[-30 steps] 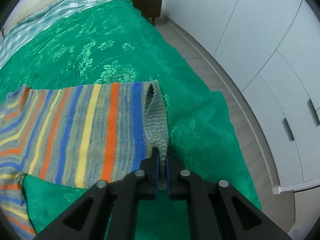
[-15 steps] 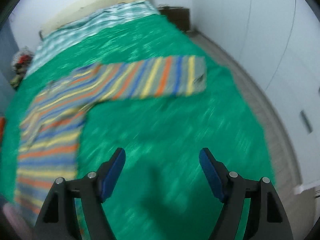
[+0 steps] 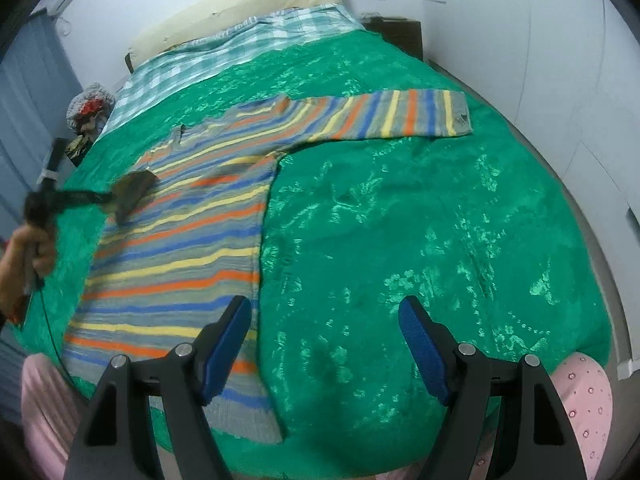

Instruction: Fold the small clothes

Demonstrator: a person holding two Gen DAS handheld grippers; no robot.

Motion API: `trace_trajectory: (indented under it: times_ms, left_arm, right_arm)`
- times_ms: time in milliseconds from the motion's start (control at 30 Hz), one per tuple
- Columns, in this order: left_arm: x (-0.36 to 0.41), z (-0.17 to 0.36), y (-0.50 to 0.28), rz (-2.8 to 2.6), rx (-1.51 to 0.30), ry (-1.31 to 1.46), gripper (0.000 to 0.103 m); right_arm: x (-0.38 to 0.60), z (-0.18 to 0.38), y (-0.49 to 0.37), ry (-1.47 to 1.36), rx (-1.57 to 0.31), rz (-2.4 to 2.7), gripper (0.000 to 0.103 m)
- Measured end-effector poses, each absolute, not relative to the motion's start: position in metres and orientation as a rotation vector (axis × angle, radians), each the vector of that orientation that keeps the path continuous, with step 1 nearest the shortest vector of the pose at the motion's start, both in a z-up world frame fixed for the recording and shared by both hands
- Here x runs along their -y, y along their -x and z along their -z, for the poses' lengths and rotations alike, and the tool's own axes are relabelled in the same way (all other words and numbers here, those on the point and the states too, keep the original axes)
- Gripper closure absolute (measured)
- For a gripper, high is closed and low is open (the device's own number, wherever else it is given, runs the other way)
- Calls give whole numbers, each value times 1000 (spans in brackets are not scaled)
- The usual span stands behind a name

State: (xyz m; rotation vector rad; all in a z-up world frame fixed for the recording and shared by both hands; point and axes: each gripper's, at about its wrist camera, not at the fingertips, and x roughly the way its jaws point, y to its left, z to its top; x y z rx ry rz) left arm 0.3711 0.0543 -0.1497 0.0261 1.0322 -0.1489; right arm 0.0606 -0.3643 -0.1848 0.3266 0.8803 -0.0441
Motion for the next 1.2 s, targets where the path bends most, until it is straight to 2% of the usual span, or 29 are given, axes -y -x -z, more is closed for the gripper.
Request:
trace_trajectory:
  times_ms: [100,233,500,533,567,600,633,700,833,967,1000,1033,1067,1100,1200]
  left_arm:
    - [-154,148,-385,-180,-1000,116,100]
    - [-238,175,-383,-470,-1036,176,101]
    - [-245,217,-390,-484,-1131,79,100]
    - [-244,217,-392,-461,-1149,72,92]
    - [-247,213,-387,-447,-1153,62,89]
    - [-243,205,-374,-430,-1149,65,74]
    - [-239,194,-352,-362,-1145,102,41]
    - [-228,177,-300,-166,-1131,192,17]
    - [-172,183,-194,177,-1268,261,23]
    - [-107,211,-154,302,-1334,151,33]
    - [-91,221,-148,300,-1345,109,51]
    - [-86,225,-147,292,-1346,88,93]
    - [-82,229,-145,291,-1352,78,98]
    - [-82,227,-140,290,-1355,92,100]
    - [-90,214,-120,283,-1363,98,100]
  right_arm:
    - [360,189,-62,-331,-890,40,27]
    - [354,197,-68,-338,-918,34,27]
    - [342,201,-78,-274,-945,37,27]
    - [342,202,-78,-272,-953,35,27]
    - [342,202,-79,-279,-965,27,27]
    - [344,203,-80,-291,-990,7,27]
    - [347,203,-80,-307,-1025,-19,26]
    - [357,204,-73,-379,-1087,-100,20]
    - [364,214,-60,-520,-1175,-246,20]
    - [335,239,-75,-521,-1273,-394,20]
    - [328,247,-80,-514,-1292,-421,24]
    - [320,257,-87,-508,-1318,-441,33]
    - [316,263,-90,-500,-1338,-436,76]
    - [317,265,-91,-509,-1345,-414,97]
    - [321,250,-78,-439,-1369,-353,97]
